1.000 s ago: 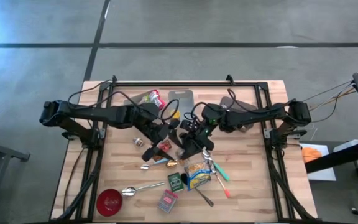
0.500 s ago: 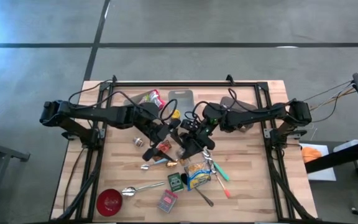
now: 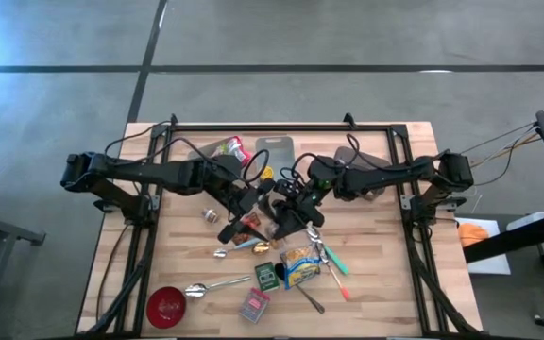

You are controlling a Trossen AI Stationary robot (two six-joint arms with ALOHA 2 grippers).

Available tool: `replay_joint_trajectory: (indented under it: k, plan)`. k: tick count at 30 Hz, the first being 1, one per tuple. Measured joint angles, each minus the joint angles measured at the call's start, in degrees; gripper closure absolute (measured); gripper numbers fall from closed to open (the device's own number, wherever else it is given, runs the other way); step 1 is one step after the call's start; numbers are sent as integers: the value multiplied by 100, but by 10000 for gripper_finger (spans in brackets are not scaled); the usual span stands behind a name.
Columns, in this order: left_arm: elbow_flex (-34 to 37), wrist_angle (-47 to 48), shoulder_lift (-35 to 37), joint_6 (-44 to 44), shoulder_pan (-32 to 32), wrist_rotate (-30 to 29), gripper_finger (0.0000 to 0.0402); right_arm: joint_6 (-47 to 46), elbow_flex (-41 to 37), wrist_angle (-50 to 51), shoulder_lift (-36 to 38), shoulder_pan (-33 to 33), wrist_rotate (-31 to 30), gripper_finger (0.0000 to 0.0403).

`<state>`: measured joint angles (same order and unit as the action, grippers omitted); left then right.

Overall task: Pick & Place Food Item
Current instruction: Put the right brown seasoning bottle into the right gray bin

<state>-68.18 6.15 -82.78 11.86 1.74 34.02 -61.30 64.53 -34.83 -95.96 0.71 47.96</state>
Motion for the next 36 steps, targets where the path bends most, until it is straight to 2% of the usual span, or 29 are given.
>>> replay_joint_trajectory:
  k: [6, 16, 20, 30, 36]
  plan:
    - [6, -29, 2, 162, 0, 57, 284, -5, -5, -34, 0, -13, 53, 218]
    - [4, 30, 8, 46, 0, 81, 299, -1, -7, 11, 0, -48, -56, 218]
    - [4, 68, 9, -142, 1, 79, 273, -26, -7, 29, 0, -48, -82, 218]
    - [-2, 195, 2, -547, -5, -38, 141, 126, -15, 340, -22, -11, -467, 218]
    - [-4, 390, 2, -193, 4, 33, 113, 161, -15, 428, -28, -25, -414, 218]
